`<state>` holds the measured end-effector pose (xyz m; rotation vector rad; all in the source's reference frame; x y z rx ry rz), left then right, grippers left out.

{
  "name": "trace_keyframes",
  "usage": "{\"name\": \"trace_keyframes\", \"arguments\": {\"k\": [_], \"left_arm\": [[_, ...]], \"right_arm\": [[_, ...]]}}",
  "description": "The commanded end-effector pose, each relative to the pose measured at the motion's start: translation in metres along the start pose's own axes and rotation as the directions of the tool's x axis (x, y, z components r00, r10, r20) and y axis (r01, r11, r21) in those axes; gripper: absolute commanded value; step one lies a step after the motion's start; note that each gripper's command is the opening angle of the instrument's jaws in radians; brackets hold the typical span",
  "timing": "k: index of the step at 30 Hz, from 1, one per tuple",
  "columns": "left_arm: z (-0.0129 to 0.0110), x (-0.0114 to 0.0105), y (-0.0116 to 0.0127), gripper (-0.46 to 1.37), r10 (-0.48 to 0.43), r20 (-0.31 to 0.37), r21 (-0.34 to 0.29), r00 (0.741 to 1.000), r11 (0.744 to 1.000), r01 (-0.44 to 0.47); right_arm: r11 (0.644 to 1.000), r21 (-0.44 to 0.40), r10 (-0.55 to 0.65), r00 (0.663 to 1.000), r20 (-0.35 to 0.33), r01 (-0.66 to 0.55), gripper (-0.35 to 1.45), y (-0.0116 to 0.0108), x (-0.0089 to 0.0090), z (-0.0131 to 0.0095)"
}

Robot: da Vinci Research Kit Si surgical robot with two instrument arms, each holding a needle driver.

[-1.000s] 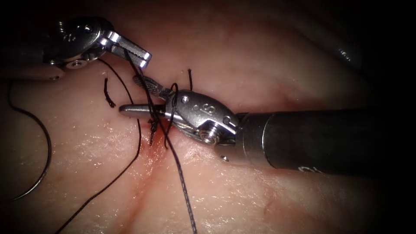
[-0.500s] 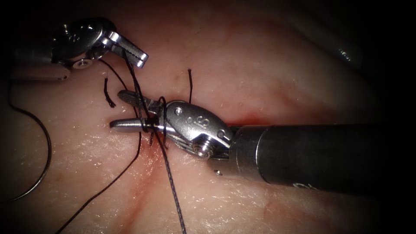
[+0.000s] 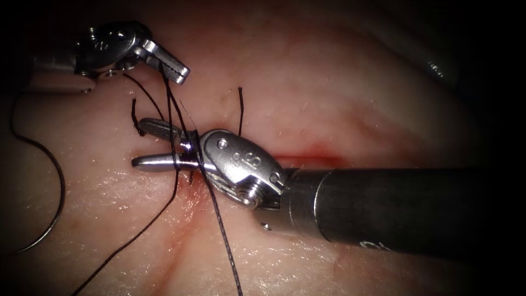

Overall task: Wound Closure
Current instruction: Use the left tool to wrap the suture counter clockwise around the right tool two time

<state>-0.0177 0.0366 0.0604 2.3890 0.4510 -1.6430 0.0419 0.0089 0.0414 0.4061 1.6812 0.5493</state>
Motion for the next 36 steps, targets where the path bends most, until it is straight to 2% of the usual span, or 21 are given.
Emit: {"name": "trace_keyframes", "arguments": {"k": [1,9,18,27,30,36], "left_arm": [[0.0,-0.0001,-0.0001,-0.35,0.011,0.002,0.0,1.0,1.0,-0.011],[-0.0002,-0.0005,0.0008,-0.35,0.034,-0.01,-0.018,0.999,0.999,-0.034],[0.0001,-0.0009,0.0035,-0.35,0.047,-0.025,-0.055,0.999,0.997,-0.048],[0.0001,-0.0008,0.005,-0.35,0.064,-0.027,-0.068,0.998,0.995,-0.066],[0.0007,-0.0009,0.0057,-0.35,0.075,-0.024,-0.071,0.997,0.995,-0.076],[0.0011,-0.0009,0.0057,-0.35,0.076,-0.026,-0.065,0.997,0.995,-0.078]], "right_arm": [[1.0,0.009,-0.005,1.0,-0.015,0.005,0.48,0.0,-0.0001,0.0],[0.999,0.033,0.035,0.984,-0.173,-0.03,0.42,0.0003,0.0004,-0.0011],[0.999,0.004,0.052,0.948,-0.315,-0.054,0.44,0.0013,0.0027,-0.003],[0.992,-0.092,0.048,0.944,-0.326,-0.083,0.41,0.0026,0.0037,-0.0057],[0.986,-0.14,0.039,0.948,-0.316,-0.088,0.46,0.0028,0.0034,-0.006],[0.984,-0.155,0.032,0.952,-0.304,-0.083,0.46,0.0031,0.0032,-0.0061]]}}
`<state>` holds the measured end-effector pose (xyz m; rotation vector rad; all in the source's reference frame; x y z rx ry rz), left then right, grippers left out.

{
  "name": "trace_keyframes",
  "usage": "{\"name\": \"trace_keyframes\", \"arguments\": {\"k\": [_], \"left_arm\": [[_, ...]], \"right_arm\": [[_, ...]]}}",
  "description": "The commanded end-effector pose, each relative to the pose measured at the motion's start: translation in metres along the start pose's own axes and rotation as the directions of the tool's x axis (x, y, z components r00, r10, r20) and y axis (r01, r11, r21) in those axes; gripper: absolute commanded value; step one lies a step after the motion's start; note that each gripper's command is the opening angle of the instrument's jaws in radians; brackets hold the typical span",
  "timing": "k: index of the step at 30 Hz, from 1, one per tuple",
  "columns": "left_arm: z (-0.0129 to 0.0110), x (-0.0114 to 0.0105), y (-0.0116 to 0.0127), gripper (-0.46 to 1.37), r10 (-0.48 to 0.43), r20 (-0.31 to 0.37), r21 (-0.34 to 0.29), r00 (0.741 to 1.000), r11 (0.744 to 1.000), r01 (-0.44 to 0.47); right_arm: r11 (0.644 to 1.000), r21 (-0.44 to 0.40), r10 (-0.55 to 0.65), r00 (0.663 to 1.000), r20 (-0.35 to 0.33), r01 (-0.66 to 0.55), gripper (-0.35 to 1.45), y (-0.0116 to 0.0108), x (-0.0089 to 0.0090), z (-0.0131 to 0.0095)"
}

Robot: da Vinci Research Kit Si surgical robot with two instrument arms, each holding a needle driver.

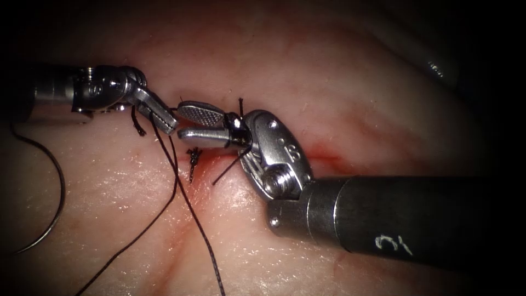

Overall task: Wound Closure
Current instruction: Use the left tool to wrap the suture counter clockwise around the right tool two time

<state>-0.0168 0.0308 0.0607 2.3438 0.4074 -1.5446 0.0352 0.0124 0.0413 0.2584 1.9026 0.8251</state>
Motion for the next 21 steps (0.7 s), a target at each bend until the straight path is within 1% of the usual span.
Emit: {"name": "trace_keyframes", "arguments": {"k": [1,3,4,6,7,9,10,12,13,15,16,17,18,19,20,21], "left_arm": [[-0.0001,0.0001,-0.0002,-0.35,0.0,-0.011,0.014,1.0,1.0,0.001],[-0.0004,0.0003,-0.0005,-0.35,0.007,-0.036,0.043,0.999,0.999,-0.006],[-0.0004,0.0004,-0.0005,-0.35,0.008,-0.037,0.05,0.999,0.999,-0.006],[-0.0003,0.0005,-0.0003,-0.35,0.029,-0.007,0.07,1.0,0.997,-0.028],[-0.0001,0.0005,-0.0001,-0.35,0.034,0.006,0.077,0.999,0.996,-0.034],[0.0005,0.0005,0.0004,-0.35,0.044,0.04,0.094,0.998,0.994,-0.048],[0.001,0.0004,0.0009,-0.35,0.05,0.057,0.102,0.997,0.993,-0.056],[0.0018,0.0002,0.0016,-0.35,0.051,0.08,0.11,0.995,0.992,-0.06],[0.0025,0.0001,0.0024,-0.35,0.054,0.091,0.11,0.994,0.992,-0.064],[0.0032,-0.0001,0.0032,-0.35,0.057,0.104,0.112,0.993,0.991,-0.068],[0.0036,-0.0003,0.0038,-0.35,0.058,0.114,0.113,0.992,0.991,-0.071],[0.0038,-0.0003,0.004,-0.35,0.058,0.123,0.117,0.991,0.99,-0.073],[0.0042,-0.0005,0.0045,-0.35,0.058,0.144,0.127,0.988,0.989,-0.076],[0.0044,-0.0005,0.0046,-0.35,0.058,0.149,0.129,0.987,0.989,-0.077],[0.0048,-0.0006,0.0048,-0.35,0.056,0.16,0.134,0.986,0.988,-0.078],[0.0049,-0.0006,0.0048,-0.35,0.056,0.162,0.135,0.985,0.988,-0.078]], "right_arm": [[1.0,0.003,-0.007,1.0,0.008,0.007,0.46,0.0001,-0.0001,0.0],[1.0,0.004,-0.008,1.0,0.011,0.008,0.45,0.0001,-0.0001,-0.0001],[1.0,0.003,-0.008,1.0,0.011,0.008,0.43,0.0002,-0.0001,-0.0001],[1.0,-0.014,-0.012,1.0,0.014,0.013,0.36,0.0003,0.0,0.0],[0.999,-0.036,-0.023,1.0,0.018,0.024,0.36,0.0004,0.0,0.0001],[0.996,-0.089,0.019,1.0,0.024,-0.017,0.36,0.0004,0.0,0.0001],[0.99,-0.135,0.048,0.998,0.026,-0.044,0.32,0.0004,0.0,0.0002],[0.982,-0.172,0.078,0.997,0.024,-0.073,0.34,0.0004,0.0001,0.0002],[0.972,-0.213,0.101,0.995,0.02,-0.095,0.35,0.0003,0.0001,0.0002],[0.965,-0.241,0.112,0.994,0.016,-0.104,0.35,0.0003,0.0002,0.0002],[0.955,-0.276,0.118,0.993,0.012,-0.11,0.34,0.0003,0.0002,0.0002],[0.95,-0.29,0.122,0.992,0.01,-0.114,0.33,0.0003,0.0002,0.0001],[0.943,-0.316,0.115,0.993,0.012,-0.105,0.32,0.0003,0.0002,0.0001],[0.938,-0.334,0.106,0.994,0.019,-0.094,0.3,0.0002,0.0002,0.0001],[0.922,-0.372,0.125,0.992,0.032,-0.104,0.3,0.0001,0.0001,0.0001],[0.922,-0.372,0.125,0.992,0.032,-0.104,0.3,0.0001,0.0001,0.0001]]}}
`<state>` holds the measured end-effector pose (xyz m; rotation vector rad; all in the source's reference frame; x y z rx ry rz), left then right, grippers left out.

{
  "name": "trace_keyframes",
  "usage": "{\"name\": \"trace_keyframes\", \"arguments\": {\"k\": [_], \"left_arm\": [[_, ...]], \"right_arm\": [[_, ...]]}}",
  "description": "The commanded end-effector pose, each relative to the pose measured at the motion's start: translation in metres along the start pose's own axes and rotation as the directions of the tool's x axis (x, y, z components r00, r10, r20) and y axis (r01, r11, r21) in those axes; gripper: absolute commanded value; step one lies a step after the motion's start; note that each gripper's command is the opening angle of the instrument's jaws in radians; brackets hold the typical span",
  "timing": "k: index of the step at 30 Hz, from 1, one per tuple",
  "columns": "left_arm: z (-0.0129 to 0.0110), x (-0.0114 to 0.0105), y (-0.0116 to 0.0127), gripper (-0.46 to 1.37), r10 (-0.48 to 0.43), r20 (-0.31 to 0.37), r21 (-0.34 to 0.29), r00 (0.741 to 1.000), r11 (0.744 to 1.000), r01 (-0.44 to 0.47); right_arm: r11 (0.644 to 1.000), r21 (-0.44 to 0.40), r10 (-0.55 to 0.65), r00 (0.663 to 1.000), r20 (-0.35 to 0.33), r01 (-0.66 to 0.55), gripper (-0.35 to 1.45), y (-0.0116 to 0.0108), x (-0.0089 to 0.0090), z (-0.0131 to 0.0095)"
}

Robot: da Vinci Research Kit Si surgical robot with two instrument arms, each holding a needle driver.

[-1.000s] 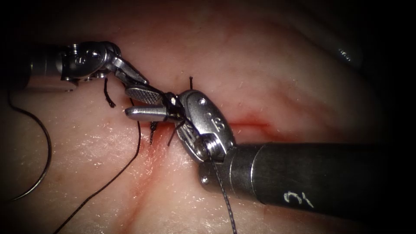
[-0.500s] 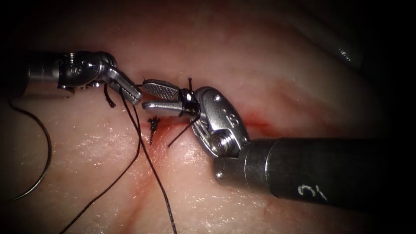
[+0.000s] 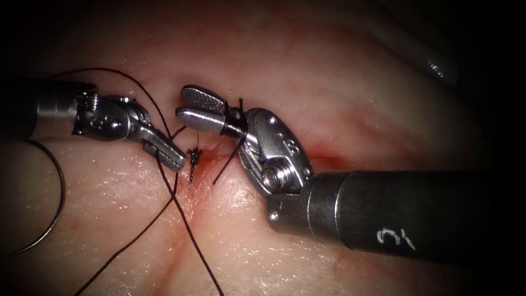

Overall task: Wound Closure
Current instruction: Use the left tool to wrap the suture counter clockwise around the right tool two time, then grab the short suture end with the right grasper

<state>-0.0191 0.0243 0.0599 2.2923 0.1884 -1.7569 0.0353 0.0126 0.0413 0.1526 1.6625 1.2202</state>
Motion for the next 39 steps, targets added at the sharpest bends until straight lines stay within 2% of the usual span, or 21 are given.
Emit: {"name": "trace_keyframes", "arguments": {"k": [1,5,7,10,11,15,19,23,28,32,39], "left_arm": [[0.0003,0.0001,0.0,-0.35,0.0,0.011,0.006,1.0,1.0,0.0],[0.0012,0.0002,0.0,-0.35,-0.001,0.026,0.017,1.0,1.0,0.001],[0.0016,0.0003,0.0,-0.35,-0.002,0.032,0.022,0.999,1.0,0.001],[0.002,0.0004,0.0,-0.35,-0.004,0.046,0.032,0.999,0.999,0.002],[0.002,0.0005,0.0,-0.35,-0.005,0.052,0.035,0.999,0.999,0.003],[0.0022,0.0003,0.0001,-0.35,-0.018,0.132,0.088,0.991,0.996,0.007],[0.0023,0.0,0.0006,-0.35,-0.047,0.226,0.148,0.973,0.989,0.014],[0.0023,-0.0003,0.0012,-0.35,-0.066,0.279,0.182,0.958,0.983,0.015],[0.002,-0.0007,0.0013,-0.35,-0.07,0.3,0.193,0.951,0.981,0.011],[0.0022,-0.001,0.0018,-0.35,-0.072,0.308,0.199,0.949,0.98,0.01],[0.0028,-0.0014,0.0026,-0.35,-0.058,0.31,0.182,0.949,0.983,0.001]], "right_arm": [[0.999,-0.044,0.004,0.999,0.047,-0.002,0.31,-0.0001,-0.0002,-0.0002],[0.992,-0.122,-0.026,0.991,0.134,0.042,0.4,-0.0002,-0.0008,-0.0007],[0.986,-0.154,-0.04,0.988,0.146,0.063,0.53,-0.0001,-0.0012,-0.0008],[0.971,-0.217,-0.066,0.984,0.163,0.101,0.88,0.0,-0.0021,-0.0012],[0.966,-0.234,-0.072,0.983,0.17,0.111,0.9,0.0,-0.0023,-0.0013],[0.941,-0.303,-0.089,0.973,0.214,0.153,0.9,-0.0001,-0.0028,-0.0019],[0.917,-0.381,-0.041,0.978,0.204,0.118,0.89,-0.0002,-0.0027,-0.0025],[0.888,-0.442,-0.039,0.98,0.197,0.124,0.83,0.0,-0.0024,-0.0033],[0.853,-0.508,-0.018,0.98,0.198,0.118,0.71,0.0003,-0.0022,-0.0043],[0.829,-0.546,-0.014,0.979,0.204,0.125,0.71,0.0005,-0.0022,-0.0051],[0.765,-0.632,0.005,0.98,0.201,0.126,0.72,0.0015,-0.0025,-0.0059]]}}
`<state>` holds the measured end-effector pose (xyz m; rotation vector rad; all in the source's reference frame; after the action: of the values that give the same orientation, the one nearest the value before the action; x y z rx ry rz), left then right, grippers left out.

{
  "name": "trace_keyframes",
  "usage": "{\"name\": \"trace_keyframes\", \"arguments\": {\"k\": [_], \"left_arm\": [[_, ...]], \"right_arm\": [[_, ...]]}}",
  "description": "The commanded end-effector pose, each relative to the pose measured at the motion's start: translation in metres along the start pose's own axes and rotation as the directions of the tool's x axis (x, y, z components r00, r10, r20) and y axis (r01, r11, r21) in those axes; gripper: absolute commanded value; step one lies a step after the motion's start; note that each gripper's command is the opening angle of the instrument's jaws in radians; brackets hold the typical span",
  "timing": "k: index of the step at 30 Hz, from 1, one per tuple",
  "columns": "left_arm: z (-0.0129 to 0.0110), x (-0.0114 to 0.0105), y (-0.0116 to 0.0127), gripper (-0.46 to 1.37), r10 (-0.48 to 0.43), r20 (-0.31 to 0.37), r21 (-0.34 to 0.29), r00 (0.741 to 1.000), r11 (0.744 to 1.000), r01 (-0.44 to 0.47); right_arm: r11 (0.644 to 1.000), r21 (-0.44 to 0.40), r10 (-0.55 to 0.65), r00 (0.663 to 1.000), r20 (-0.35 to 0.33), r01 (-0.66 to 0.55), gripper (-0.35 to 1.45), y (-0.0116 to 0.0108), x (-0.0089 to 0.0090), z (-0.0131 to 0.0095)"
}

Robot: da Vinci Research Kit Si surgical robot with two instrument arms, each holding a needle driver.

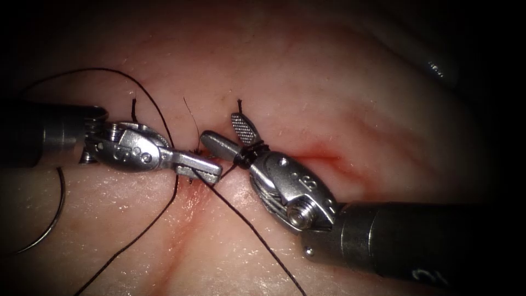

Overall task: Wound Closure
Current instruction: Grab the short suture end with the right grasper

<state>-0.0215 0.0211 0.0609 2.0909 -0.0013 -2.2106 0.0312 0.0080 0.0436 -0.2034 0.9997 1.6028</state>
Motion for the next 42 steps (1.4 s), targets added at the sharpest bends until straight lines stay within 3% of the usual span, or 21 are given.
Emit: {"name": "trace_keyframes", "arguments": {"k": [1,19,29,35,39,42], "left_arm": [[0.0001,0.0,-0.0001,-0.35,0.001,-0.002,-0.005,1.0,1.0,-0.001],[0.0018,-0.0011,-0.0013,-0.35,-0.01,-0.013,-0.017,1.0,1.0,0.01],[0.0018,-0.0014,-0.0017,-0.35,-0.012,-0.014,-0.016,1.0,1.0,0.012],[0.002,-0.0015,-0.0018,-0.35,-0.011,-0.01,-0.023,1.0,1.0,0.011],[0.0022,-0.0016,-0.002,-0.35,-0.017,-0.013,-0.024,1.0,1.0,0.017],[0.0022,-0.0017,-0.002,-0.35,-0.017,-0.013,-0.024,1.0,1.0,0.017]], "right_arm": [[1.0,-0.014,-0.003,1.0,0.001,0.003,0.73,0.0001,-0.0002,0.0003],[0.996,-0.088,-0.021,0.996,0.083,0.028,0.88,0.0025,-0.0012,0.0036],[0.997,-0.071,-0.027,0.994,0.108,0.035,0.79,0.0033,-0.0019,0.006],[0.997,-0.063,-0.034,0.993,0.117,0.041,0.69,0.0033,-0.0022,0.0062],[0.997,-0.05,-0.044,0.992,0.12,0.051,0.49,0.0033,-0.0022,0.0063],[0.998,-0.049,-0.045,0.991,0.124,0.051,-0.34,0.0032,-0.0022,0.0062]]}}
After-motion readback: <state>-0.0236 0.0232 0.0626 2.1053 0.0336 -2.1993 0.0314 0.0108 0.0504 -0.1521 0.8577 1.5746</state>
